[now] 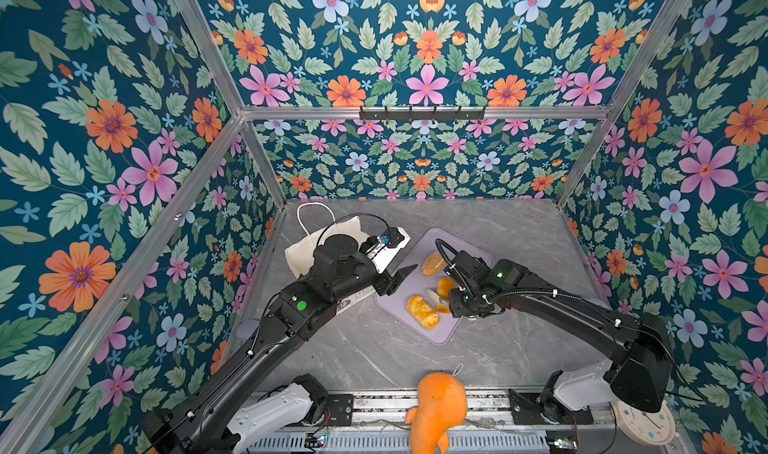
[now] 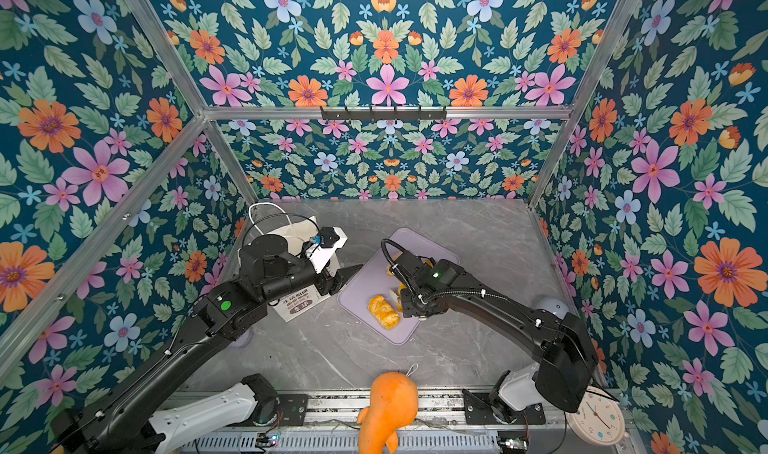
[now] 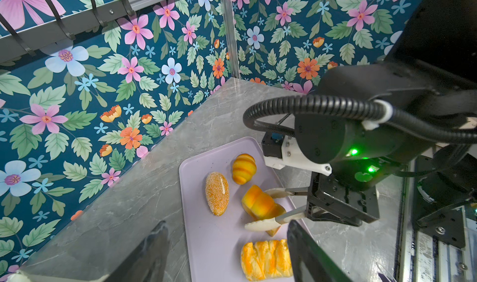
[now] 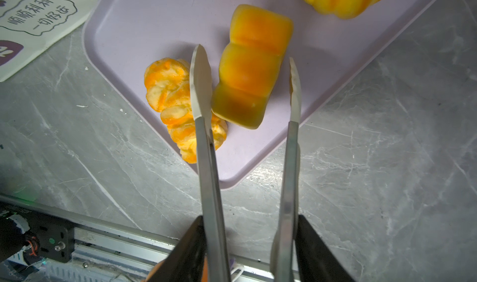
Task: Place the fake bread into the paper bag
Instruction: 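Squeeze the tongs shut on the yellow roll with the right gripper, then lift the roll in the tongs with the right gripper while the left arm withdraws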
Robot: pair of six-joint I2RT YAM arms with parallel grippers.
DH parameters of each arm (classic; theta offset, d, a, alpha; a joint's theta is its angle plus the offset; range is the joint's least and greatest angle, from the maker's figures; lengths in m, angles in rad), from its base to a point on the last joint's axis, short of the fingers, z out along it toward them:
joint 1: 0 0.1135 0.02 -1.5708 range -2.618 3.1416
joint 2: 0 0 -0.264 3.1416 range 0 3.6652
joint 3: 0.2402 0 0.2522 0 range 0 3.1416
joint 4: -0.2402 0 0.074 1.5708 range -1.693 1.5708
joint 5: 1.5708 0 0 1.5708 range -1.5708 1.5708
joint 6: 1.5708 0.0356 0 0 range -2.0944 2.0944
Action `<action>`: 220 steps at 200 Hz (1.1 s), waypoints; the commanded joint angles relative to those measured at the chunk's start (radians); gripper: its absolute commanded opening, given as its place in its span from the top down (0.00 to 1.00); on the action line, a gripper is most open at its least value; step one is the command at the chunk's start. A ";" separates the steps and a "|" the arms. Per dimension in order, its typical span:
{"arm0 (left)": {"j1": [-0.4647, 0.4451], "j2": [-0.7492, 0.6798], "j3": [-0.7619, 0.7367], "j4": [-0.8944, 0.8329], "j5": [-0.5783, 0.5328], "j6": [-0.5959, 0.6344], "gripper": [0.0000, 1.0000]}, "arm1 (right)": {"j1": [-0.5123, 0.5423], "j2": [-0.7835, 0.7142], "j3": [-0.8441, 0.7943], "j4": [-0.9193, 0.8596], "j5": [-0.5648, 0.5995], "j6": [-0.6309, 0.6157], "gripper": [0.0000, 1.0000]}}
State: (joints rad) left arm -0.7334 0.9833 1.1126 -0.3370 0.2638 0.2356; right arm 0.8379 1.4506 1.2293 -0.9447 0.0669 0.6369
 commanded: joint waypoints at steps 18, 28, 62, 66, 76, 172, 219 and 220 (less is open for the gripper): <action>0.001 -0.007 0.000 0.016 0.007 0.000 0.28 | 0.000 0.009 -0.007 0.002 0.030 0.021 0.52; 0.001 -0.007 0.000 0.019 -0.002 -0.003 0.27 | 0.001 0.007 -0.008 0.007 0.029 0.020 0.55; 0.001 0.015 0.015 0.009 -0.080 -0.034 0.27 | 0.001 -0.013 -0.007 0.016 0.028 0.004 0.64; 0.001 0.017 0.017 0.007 -0.091 -0.039 0.27 | 0.001 -0.018 -0.005 0.014 0.029 0.001 0.65; 0.001 0.022 0.026 0.004 -0.120 -0.054 0.27 | 0.001 -0.029 0.000 0.011 0.030 -0.008 0.68; 0.130 0.094 0.381 -0.287 -0.429 -0.326 0.25 | -0.007 -0.158 0.122 -0.047 0.031 -0.142 0.71; 0.254 0.117 0.532 -0.529 -0.639 -0.462 0.20 | -0.073 -0.166 0.291 -0.104 -0.011 -0.254 0.71; 0.258 0.118 0.534 -0.534 -0.643 -0.465 0.20 | -0.075 -0.166 0.295 -0.106 -0.012 -0.256 0.71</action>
State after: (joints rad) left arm -0.5171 1.0790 1.5921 -0.6891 -0.2230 -0.1280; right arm 0.7921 1.2865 1.4532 -1.0256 0.0788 0.4580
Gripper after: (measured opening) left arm 0.797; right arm 0.303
